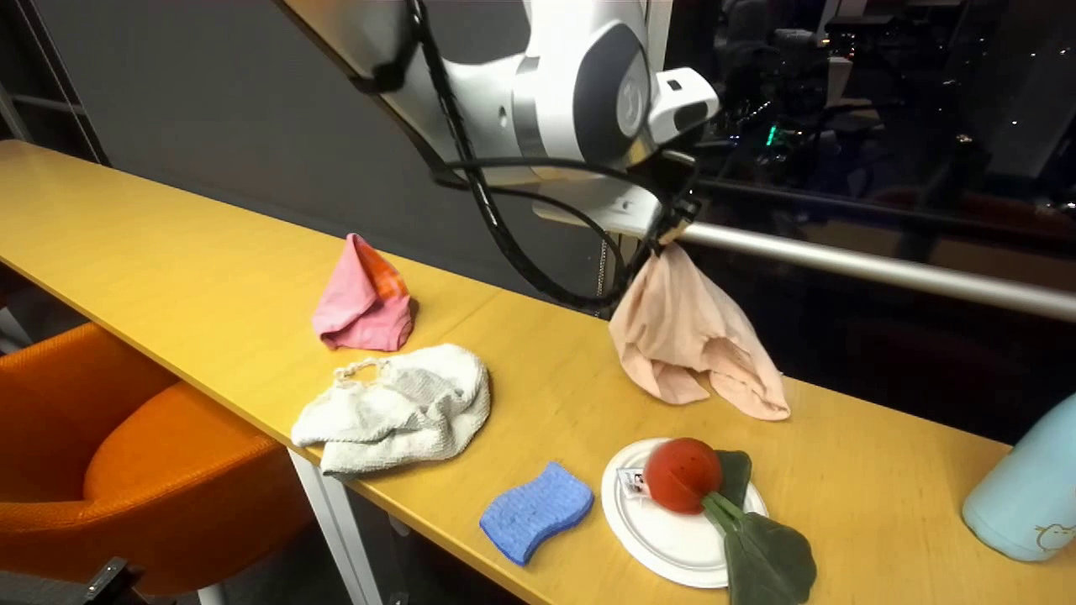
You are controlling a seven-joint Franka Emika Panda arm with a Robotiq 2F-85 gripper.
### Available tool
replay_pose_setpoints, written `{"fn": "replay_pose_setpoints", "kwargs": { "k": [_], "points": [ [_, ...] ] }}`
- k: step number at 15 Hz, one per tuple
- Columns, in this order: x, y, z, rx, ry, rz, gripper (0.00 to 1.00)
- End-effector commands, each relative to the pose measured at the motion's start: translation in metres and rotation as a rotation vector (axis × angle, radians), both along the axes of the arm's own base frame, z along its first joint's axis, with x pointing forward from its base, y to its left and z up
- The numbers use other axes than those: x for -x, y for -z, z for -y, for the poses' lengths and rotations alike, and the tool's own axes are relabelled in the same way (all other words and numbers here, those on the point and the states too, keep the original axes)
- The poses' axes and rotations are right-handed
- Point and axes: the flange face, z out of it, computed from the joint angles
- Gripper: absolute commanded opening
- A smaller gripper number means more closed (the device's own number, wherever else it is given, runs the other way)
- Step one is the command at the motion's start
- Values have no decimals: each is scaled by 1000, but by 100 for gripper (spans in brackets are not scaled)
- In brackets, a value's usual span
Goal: Move the pink and peach shirts to the left
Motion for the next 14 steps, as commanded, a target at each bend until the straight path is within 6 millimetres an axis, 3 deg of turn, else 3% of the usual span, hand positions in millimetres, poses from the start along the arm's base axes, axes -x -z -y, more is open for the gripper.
{"fn": "replay_pose_setpoints", "kwargs": {
  "k": [1, 4, 7, 10, 14],
  "points": [
    [2, -61, -71, -23, -93, 52, 1],
    [-4, -107, -146, -23, -260, 107, 1],
    [-18, -131, -214, -46, -390, 146, 1],
    [-32, -136, -275, -100, -530, 179, 1],
    [-60, -124, -314, -133, -666, 189, 1]
  ]
}}
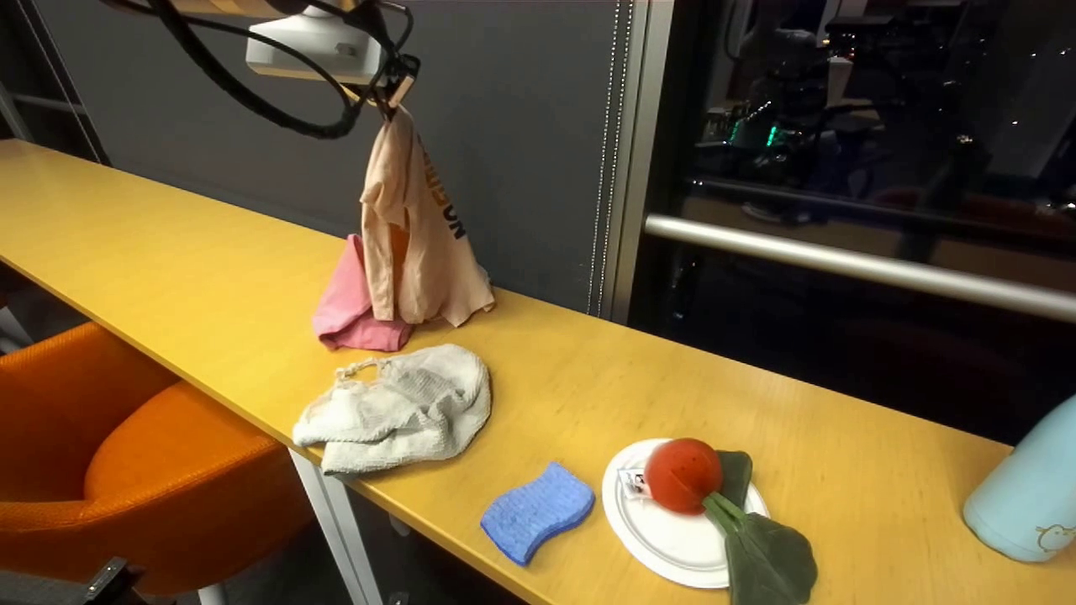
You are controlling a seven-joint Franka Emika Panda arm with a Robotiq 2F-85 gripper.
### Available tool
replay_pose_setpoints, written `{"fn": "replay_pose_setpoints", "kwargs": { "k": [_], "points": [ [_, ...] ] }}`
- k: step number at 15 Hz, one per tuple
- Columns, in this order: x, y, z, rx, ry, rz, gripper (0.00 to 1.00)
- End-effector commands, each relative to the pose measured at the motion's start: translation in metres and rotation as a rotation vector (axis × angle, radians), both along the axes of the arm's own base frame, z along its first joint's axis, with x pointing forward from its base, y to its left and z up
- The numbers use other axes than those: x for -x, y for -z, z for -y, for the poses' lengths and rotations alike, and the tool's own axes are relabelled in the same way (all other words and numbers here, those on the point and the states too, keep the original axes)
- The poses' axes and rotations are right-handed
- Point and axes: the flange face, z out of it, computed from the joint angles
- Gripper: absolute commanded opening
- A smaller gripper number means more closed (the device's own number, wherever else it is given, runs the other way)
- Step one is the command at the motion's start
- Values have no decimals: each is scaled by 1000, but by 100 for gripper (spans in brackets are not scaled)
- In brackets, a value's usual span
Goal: Move the pink and peach shirts to the left
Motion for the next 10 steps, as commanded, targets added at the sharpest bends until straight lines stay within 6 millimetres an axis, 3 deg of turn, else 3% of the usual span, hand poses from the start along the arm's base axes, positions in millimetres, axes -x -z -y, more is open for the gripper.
{"fn": "replay_pose_setpoints", "kwargs": {
  "k": [1, 6, 7, 8, 10],
  "points": [
    [-35, 11, -9, -6, -96, 27, 1],
    [-72, 53, -5, -16, -147, 18, 3],
    [-77, 58, -3, -16, -149, 12, 29],
    [-80, 62, -2, -19, -156, 17, 29],
    [-86, 65, -1, -15, -165, 19, 40]
  ]
}}
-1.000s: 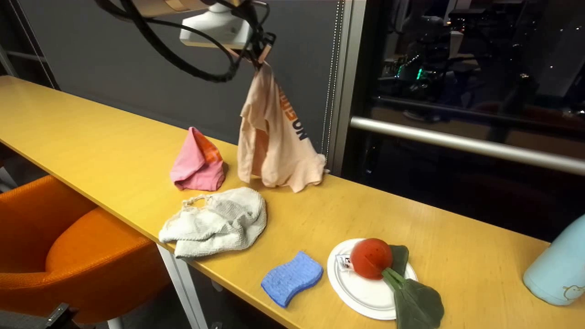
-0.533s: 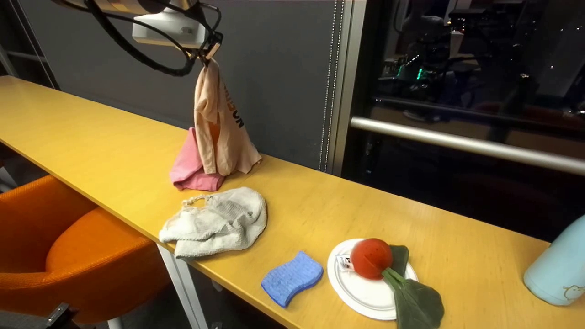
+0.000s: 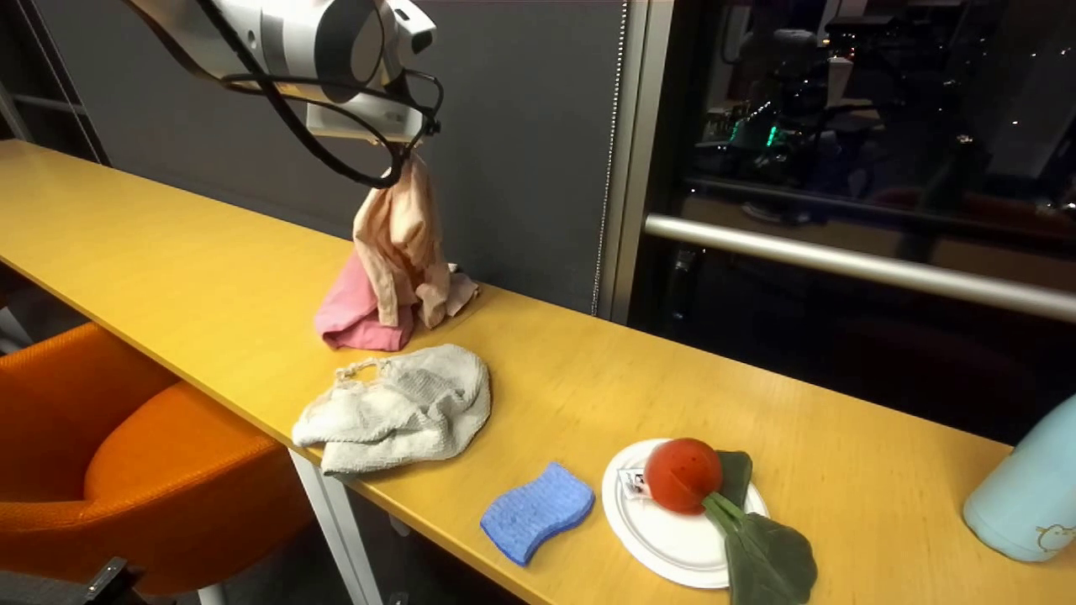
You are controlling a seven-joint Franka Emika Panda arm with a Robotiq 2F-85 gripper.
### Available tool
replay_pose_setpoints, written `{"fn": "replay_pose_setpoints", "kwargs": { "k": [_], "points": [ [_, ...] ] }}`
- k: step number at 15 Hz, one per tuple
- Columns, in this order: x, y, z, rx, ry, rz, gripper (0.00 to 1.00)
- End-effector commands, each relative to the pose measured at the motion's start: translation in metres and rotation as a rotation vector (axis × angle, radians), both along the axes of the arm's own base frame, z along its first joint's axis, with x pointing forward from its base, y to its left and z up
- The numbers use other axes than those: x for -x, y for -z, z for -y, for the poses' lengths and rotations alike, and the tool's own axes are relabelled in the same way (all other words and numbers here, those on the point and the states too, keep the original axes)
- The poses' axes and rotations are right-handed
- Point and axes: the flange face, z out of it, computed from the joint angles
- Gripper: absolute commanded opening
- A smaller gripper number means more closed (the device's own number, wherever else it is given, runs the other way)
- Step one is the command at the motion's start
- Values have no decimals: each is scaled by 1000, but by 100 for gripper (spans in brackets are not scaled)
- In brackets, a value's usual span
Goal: Move the pink and peach shirts to the left
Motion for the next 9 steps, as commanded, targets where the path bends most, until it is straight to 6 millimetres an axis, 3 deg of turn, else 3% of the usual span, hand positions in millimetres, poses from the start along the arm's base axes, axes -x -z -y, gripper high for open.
{"fn": "replay_pose_setpoints", "kwargs": {
  "k": [1, 8, 9],
  "points": [
    [-17, -6, 4, -13, -32, 8, 48],
    [-12, -46, 13, 18, 26, 5, 97],
    [-10, -52, 17, 27, 40, 8, 100]
  ]
}}
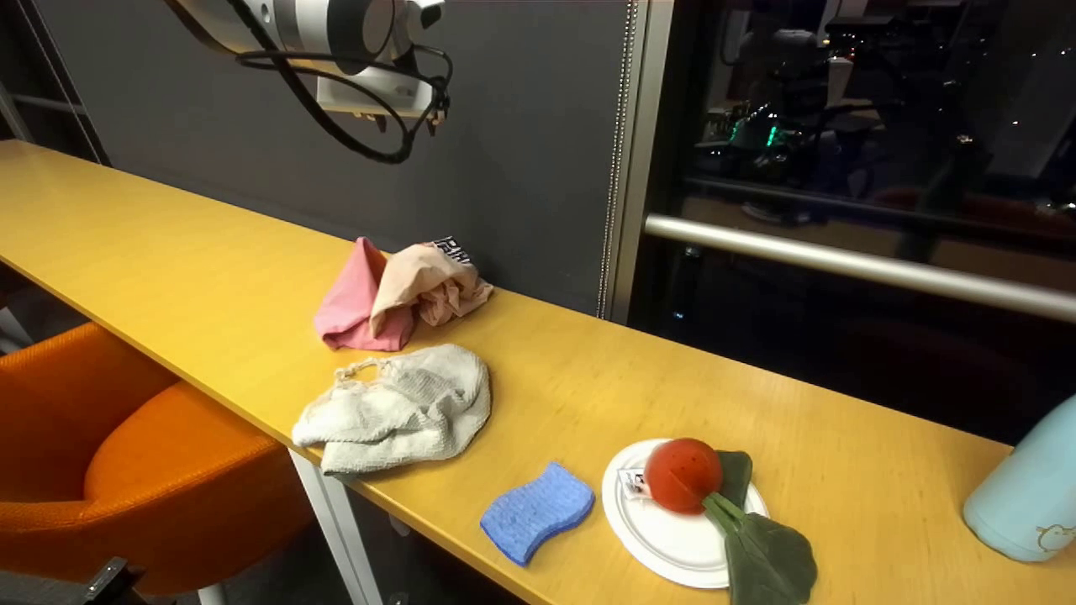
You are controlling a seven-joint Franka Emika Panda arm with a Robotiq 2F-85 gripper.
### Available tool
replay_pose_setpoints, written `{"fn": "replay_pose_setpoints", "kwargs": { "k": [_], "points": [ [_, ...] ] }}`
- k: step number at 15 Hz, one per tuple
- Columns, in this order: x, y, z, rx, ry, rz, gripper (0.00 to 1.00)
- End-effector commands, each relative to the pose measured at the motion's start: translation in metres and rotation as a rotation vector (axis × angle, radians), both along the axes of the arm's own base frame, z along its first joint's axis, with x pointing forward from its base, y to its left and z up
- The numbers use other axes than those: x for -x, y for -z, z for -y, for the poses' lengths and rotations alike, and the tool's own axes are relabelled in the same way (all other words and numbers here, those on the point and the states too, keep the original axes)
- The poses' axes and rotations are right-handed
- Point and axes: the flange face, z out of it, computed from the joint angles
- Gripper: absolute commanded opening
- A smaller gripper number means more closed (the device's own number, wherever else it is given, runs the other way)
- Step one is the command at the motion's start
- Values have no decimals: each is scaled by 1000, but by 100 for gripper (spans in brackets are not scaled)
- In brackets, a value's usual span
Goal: Move the pink and peach shirts to the left
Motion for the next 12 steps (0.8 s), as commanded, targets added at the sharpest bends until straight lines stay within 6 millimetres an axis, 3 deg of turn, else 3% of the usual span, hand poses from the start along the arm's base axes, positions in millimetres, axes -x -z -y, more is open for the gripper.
{"fn": "replay_pose_setpoints", "kwargs": {
  "k": [1, 6, 12],
  "points": [
    [9, -30, 17, 37, 72, -23, 100],
    [32, -56, 63, 114, 254, -123, 100],
    [78, -67, 110, 142, 381, -306, 100]
  ]
}}
